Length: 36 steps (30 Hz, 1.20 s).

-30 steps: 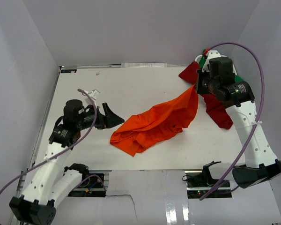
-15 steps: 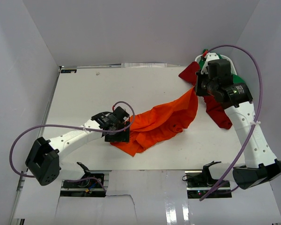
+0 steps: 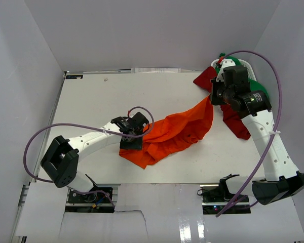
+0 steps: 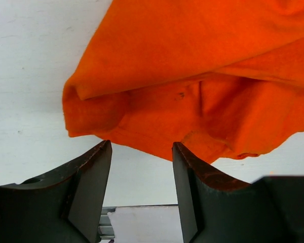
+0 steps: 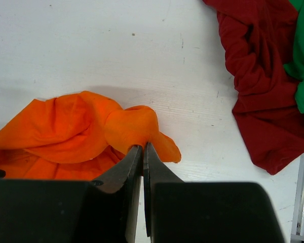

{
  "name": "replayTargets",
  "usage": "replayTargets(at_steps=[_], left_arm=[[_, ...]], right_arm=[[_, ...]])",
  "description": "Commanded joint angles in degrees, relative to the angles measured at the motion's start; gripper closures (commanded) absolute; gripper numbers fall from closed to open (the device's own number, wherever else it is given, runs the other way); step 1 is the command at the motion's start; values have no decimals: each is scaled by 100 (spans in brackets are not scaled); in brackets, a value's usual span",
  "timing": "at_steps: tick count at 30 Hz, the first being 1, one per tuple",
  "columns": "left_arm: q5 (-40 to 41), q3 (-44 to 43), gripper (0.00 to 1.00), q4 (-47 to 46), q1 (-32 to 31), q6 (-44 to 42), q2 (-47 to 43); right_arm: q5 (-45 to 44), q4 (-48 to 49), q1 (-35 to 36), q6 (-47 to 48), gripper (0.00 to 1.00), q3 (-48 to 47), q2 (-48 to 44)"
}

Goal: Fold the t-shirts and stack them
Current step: Flatten out the tshirt

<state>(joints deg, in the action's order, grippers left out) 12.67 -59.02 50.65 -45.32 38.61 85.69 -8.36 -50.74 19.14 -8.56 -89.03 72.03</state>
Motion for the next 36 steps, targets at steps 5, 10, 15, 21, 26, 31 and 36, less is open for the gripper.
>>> replayTargets(at_steps=[5, 10, 15, 21, 26, 31, 36], left_arm=[[-150, -311, 38, -231, -135, 15, 211], [-396, -355, 41, -539, -135, -99, 501], [-457, -426, 42, -696, -56, -143, 843], [-519, -364, 42, -837, 339, -258, 959], [-564, -259, 42, -917, 506, -293, 695], [-590, -189, 41, -943, 691, -354, 668], [-739, -144, 42, -996, 867, -389, 774]], right_arm=[[36, 293, -15, 30, 92, 53, -154], [27, 302, -15, 38, 92, 88, -180], [45, 293, -15, 47, 92, 97, -189], [71, 293, -15, 82, 92, 106, -181], [80, 293, -15, 100, 92, 132, -180], [98, 293, -15, 109, 92, 132, -163], [133, 302, -15, 109, 92, 149, -145]])
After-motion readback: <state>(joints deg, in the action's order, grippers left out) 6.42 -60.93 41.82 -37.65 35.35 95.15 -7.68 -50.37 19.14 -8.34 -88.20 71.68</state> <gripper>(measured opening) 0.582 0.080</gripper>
